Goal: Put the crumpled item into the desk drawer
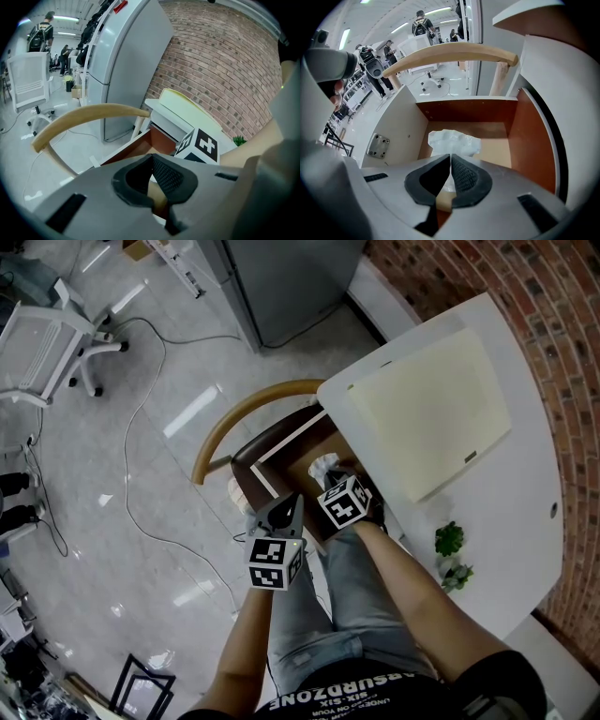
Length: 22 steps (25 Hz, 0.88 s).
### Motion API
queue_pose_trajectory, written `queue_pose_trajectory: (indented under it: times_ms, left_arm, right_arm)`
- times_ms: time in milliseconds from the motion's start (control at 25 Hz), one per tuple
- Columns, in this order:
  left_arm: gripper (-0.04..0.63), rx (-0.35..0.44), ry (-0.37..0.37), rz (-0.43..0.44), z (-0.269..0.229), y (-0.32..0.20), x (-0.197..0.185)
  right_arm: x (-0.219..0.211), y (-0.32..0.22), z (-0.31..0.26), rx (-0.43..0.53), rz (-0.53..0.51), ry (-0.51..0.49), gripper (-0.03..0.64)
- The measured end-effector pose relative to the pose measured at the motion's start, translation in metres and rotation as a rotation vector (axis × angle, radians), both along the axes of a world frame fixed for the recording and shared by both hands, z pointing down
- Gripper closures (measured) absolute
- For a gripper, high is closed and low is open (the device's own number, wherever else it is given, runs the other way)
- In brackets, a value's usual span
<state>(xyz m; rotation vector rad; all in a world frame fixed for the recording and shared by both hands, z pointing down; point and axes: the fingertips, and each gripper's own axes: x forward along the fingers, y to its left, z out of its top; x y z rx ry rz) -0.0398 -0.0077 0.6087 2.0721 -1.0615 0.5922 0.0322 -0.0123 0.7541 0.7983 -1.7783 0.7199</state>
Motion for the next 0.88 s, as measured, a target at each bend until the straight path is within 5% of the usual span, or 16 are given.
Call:
queue_pose_trajectory:
  times_ms: [880]
  left_arm:
    - [0.591,-0.029,0.005,0.029,0.012,-0.006,-0.004]
  right_arm:
    - [-0.004,-0.006,0.026,-0.047,-0.047,0.047,0.611]
